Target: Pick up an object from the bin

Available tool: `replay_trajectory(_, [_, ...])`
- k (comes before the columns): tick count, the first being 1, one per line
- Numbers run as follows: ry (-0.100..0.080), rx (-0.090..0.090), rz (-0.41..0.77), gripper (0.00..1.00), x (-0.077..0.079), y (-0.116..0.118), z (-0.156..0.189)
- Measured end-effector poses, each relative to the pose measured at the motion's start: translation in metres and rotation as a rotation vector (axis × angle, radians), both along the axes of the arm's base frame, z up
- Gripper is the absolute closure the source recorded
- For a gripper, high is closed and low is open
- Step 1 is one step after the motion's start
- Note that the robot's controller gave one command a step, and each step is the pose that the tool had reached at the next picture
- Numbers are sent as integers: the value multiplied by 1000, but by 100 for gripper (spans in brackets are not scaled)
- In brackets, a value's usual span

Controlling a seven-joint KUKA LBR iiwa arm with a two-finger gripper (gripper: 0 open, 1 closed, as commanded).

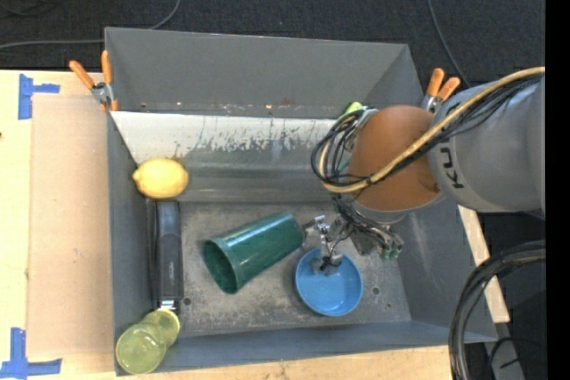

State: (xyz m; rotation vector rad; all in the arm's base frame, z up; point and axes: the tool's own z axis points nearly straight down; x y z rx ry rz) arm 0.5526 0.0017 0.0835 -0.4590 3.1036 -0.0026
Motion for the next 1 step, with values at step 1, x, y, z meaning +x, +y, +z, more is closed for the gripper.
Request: replay_trajectory(1, [-1, 1, 47, 100, -33, 21, 0])
